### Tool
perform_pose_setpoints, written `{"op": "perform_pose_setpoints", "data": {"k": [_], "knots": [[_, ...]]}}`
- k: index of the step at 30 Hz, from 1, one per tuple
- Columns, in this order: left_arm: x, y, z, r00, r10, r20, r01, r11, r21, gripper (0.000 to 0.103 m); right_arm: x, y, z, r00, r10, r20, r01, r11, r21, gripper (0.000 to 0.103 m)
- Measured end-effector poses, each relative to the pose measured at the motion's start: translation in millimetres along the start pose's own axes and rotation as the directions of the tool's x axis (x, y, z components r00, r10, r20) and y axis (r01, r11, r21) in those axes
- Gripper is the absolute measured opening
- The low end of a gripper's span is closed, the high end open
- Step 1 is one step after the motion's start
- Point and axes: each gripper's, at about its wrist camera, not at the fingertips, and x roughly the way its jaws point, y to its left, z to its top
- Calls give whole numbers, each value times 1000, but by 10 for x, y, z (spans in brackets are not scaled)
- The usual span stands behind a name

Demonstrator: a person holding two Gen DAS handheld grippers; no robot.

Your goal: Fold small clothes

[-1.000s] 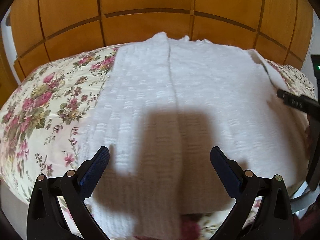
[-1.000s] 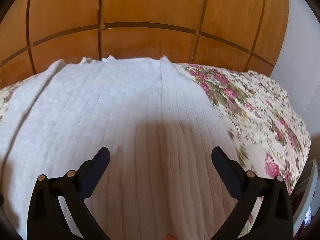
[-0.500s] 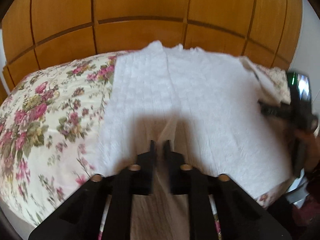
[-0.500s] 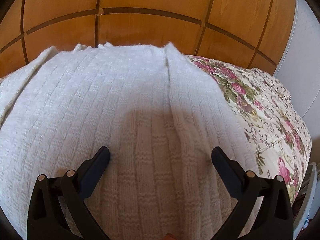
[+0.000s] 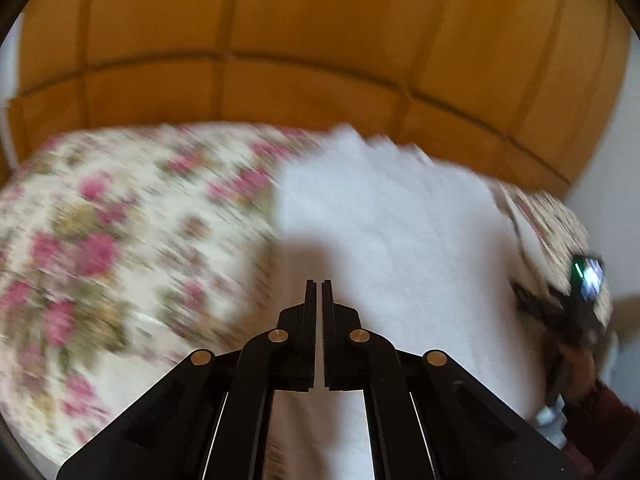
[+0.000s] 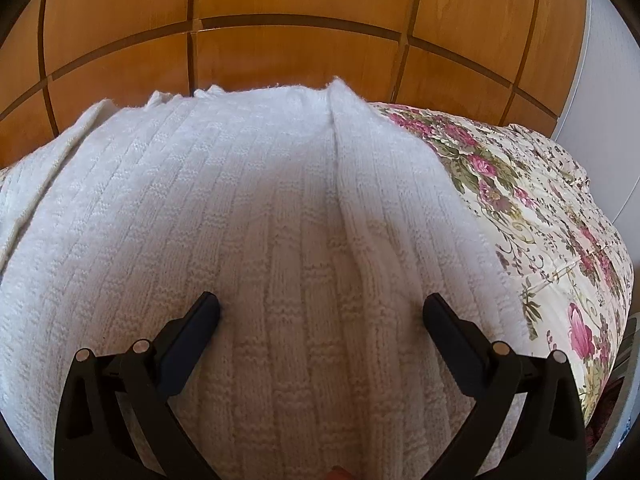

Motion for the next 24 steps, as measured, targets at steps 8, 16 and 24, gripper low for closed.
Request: {"op": "perform_pose_setpoints", "data": {"k": [8,16,24], "knots": [[376,-690,-569,996,-16,-87,33,981,189,77,12,-26,-2,1000,16,-4,-16,1000,12,101],[384,-512,-457,993,27,-111,-1,973,230,5,14,-25,-4,1000,15,-2,-15,1000,11,101],[72,394,507,990,131,43,-133,990,36,5,11,-29,-7,1000,15,-2,-15,1000,10,101]]}}
